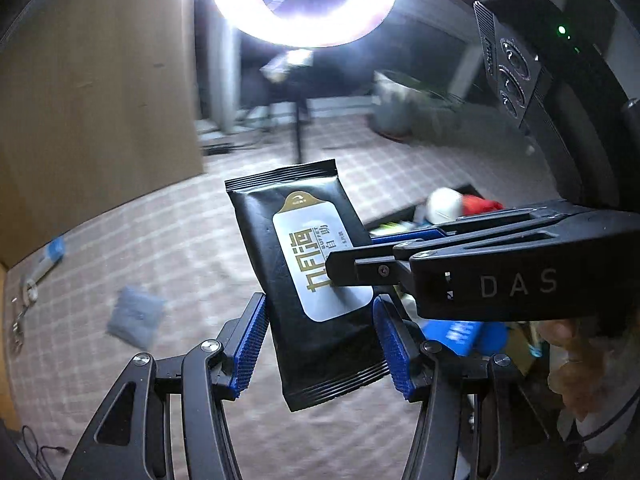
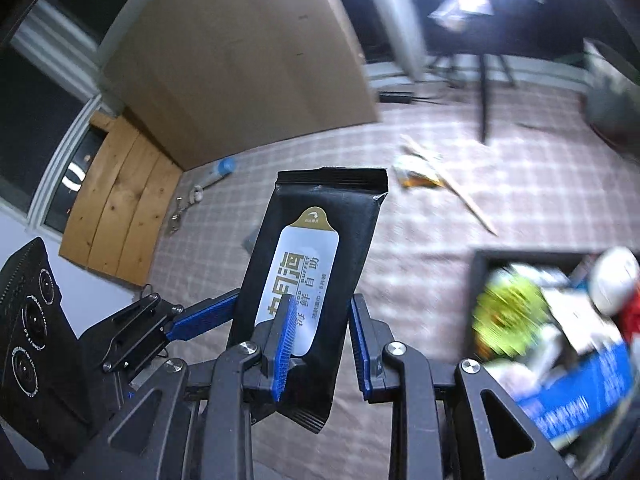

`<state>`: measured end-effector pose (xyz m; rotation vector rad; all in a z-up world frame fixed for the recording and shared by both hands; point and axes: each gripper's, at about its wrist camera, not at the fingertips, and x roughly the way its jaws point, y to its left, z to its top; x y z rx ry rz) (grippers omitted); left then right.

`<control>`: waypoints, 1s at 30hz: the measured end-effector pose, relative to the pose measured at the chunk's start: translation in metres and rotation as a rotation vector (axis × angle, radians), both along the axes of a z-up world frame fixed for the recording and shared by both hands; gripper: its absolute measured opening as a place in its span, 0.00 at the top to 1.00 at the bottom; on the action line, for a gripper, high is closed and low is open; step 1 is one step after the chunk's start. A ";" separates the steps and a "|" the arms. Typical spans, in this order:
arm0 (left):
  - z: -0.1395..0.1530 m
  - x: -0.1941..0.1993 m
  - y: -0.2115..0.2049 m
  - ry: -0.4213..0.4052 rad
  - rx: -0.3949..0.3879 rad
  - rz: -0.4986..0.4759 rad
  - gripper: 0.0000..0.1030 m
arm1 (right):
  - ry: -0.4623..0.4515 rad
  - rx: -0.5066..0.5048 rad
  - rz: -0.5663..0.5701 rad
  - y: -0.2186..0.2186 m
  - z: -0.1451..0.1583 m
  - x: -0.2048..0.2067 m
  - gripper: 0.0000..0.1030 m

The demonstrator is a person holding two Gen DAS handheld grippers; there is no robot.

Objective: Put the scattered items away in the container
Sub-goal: 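Carry the wet-wipe pack to the bin and open the right tool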

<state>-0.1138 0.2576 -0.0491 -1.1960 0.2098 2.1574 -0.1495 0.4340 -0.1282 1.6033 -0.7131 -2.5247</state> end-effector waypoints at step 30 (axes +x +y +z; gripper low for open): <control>-0.028 0.075 0.209 -0.048 -0.061 -0.264 0.33 | -0.097 0.135 -0.328 0.184 -0.022 0.164 0.63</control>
